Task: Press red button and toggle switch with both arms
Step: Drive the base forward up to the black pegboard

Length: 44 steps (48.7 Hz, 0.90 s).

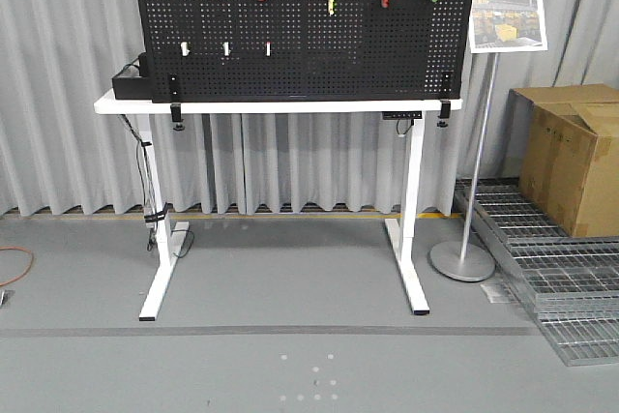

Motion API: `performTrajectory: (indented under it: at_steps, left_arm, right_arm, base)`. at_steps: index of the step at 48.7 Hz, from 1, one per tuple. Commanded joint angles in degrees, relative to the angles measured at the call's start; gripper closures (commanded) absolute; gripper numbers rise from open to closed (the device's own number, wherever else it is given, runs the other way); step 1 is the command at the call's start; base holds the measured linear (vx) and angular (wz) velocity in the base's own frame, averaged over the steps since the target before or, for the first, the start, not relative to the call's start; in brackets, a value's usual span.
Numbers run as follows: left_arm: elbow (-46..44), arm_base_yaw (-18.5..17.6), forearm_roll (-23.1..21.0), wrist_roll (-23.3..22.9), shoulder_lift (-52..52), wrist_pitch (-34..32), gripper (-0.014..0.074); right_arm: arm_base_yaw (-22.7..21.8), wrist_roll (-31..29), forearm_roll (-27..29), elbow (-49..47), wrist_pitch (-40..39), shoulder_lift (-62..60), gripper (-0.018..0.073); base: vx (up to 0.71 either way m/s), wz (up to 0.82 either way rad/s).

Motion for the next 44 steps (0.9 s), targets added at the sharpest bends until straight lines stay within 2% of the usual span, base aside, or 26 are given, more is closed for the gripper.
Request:
performTrajectory:
  at_steps: [1,25,44]
  left_arm:
    - [1.9,-0.4,-0.4,-0.4,-0.9,-4.7,0.0594]
    - [1.9,-0.4,-0.4,-0.4,-0.9,-4.7,0.0594]
    - [1.9,-0.4,-0.4,-0.4,-0.9,-4.7,0.0594]
  right_arm:
    - [0.0,0.0,-0.8,0.7,-4.6,-1.0,0.0562]
    - [0.0,0.0,-0.8,0.7,-4.6,-1.0,0.0562]
    - [0.0,0.0,-0.8,0.7,-4.7,-1.0,0.0562]
  base:
    - [0.00,0.01]
    - [0.07,-0.01]
    - [0.32,-0.03]
